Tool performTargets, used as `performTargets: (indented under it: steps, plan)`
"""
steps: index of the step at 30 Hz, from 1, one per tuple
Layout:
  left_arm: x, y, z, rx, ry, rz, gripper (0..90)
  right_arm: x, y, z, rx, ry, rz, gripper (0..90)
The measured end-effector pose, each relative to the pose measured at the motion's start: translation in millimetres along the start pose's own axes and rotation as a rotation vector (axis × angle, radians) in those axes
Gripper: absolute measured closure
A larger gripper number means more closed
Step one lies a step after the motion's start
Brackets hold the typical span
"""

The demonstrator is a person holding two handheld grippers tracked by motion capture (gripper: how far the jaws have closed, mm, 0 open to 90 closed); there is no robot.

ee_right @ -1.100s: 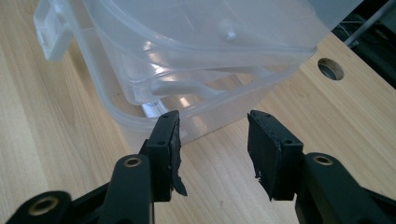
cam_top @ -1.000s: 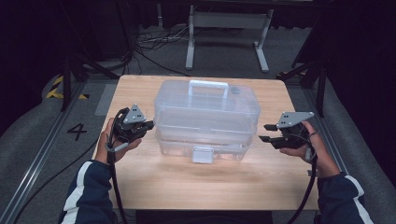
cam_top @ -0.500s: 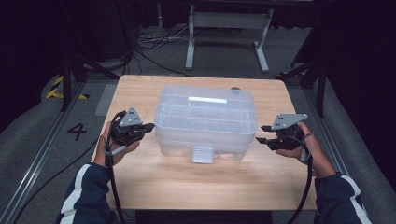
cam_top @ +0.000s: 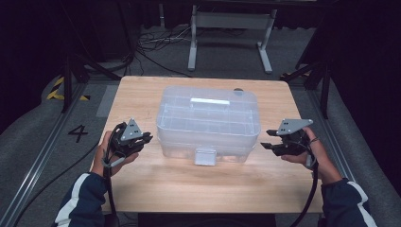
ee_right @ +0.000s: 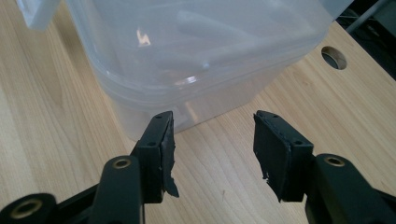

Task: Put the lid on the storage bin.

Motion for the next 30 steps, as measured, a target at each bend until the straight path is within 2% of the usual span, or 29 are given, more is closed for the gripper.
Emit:
performTargets:
  steps: [5,11,14,17,19,21,22,25,28,30]
  plan:
    - [15.8,3.2,2.4,-0.001,0.019,-0.03,75.3,6.5,2.9,-2.3,0.008,-0.007,-0.013,47.5]
    - [32.1,13.0,1.8,-0.006,-0.01,-0.066,64.3,13.8,8.0,-5.0,0.035,-0.013,-0.033,45.6]
    - [40.9,16.8,3.0,-0.017,-0.009,-0.087,56.5,18.6,9.1,-6.9,0.045,-0.024,-0.039,44.4]
    - [47.8,19.2,5.2,-0.021,0.003,-0.104,49.8,23.5,9.8,-8.5,0.048,-0.027,-0.04,43.0]
    - [51.7,20.5,6.7,-0.008,0.009,-0.114,47.1,27.1,10.3,-9.1,0.054,-0.028,-0.04,42.7]
    - [56.7,22.6,8.1,-0.024,0.021,-0.132,45.4,31.2,10.8,-8.9,0.056,-0.022,-0.047,42.2]
    - [59.0,24.0,8.6,-0.016,0.018,-0.134,44.3,33.5,10.5,-8.5,0.066,-0.012,-0.039,42.2]
    - [63.9,25.8,8.9,-0.017,0.013,-0.147,41.9,40.5,10.4,-7.8,0.059,0.01,-0.025,41.8]
    - [72.0,27.3,9.8,0.003,-0.002,-0.148,40.4,45.6,11.2,-7.7,0.062,0.018,-0.028,40.8]
    - [77.4,28.1,10.1,0.019,-0.016,-0.145,38.4,55.9,14.1,-7.2,0.055,0.022,-0.032,39.6]
Point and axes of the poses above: each handheld gripper's, and its own axes: y roughly forward along the jaws, x roughly out of its underside, z roughly to its right, the point moved 4 cm from there along y, roughly forward along the jaws, and after that the axes turned 13 degrees about -z, right-handed, at the moved point
